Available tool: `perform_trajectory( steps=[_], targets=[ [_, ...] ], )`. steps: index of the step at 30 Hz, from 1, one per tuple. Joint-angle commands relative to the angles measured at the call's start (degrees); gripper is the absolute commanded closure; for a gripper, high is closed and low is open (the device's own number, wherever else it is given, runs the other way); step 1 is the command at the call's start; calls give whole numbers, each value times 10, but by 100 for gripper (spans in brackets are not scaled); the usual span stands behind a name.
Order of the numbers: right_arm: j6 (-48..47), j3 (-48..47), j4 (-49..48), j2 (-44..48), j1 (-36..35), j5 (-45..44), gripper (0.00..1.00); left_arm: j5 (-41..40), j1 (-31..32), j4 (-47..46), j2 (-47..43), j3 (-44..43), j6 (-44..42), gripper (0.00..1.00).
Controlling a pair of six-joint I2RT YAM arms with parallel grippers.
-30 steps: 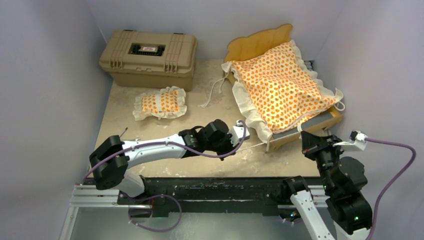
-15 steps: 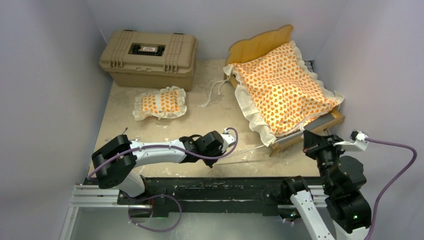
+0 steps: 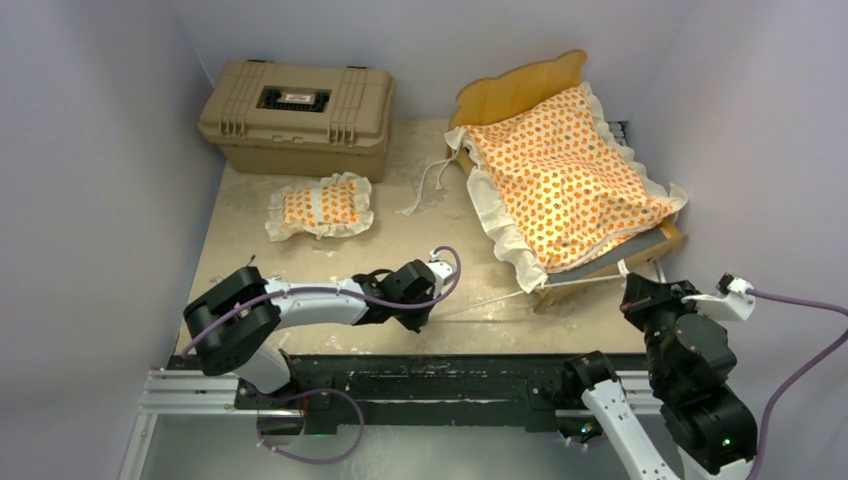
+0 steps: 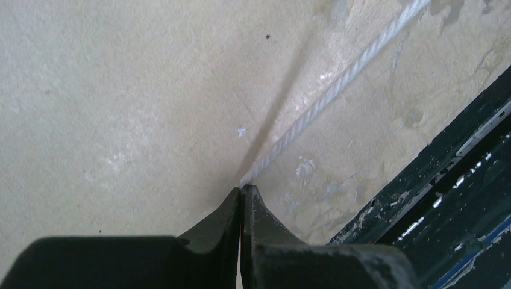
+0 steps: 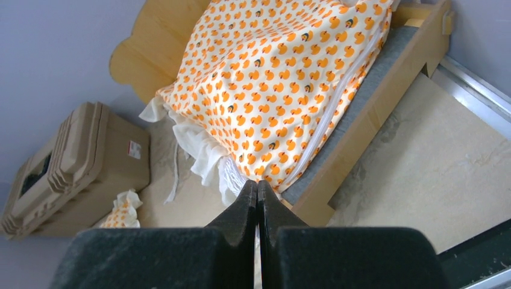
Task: Set up the pet bed
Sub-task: Tie the ropes to the bed frame.
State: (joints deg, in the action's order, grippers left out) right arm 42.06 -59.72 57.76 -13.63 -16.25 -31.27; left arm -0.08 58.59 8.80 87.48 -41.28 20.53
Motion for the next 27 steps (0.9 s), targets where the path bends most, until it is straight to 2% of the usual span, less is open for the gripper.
perform_trajectory(
  steps=[1, 8, 12, 18, 27],
  targets=[
    [76, -33, 4, -24, -21, -93, 100, -5, 33, 60, 53, -47, -27, 100],
    [156, -34, 7, -75, -28, -133, 100, 15, 62, 50, 85, -96, -68, 100],
    [211, -48, 56, -110, -28, -173, 100, 17, 88, 58, 104, -97, -84, 100],
    [240, -53, 66, -90, -30, -200, 100, -5, 112, 74, 115, -63, -80, 100],
    [259, -48, 66, -68, -30, -230, 100, -64, 130, 117, 149, -84, -56, 100]
  ],
)
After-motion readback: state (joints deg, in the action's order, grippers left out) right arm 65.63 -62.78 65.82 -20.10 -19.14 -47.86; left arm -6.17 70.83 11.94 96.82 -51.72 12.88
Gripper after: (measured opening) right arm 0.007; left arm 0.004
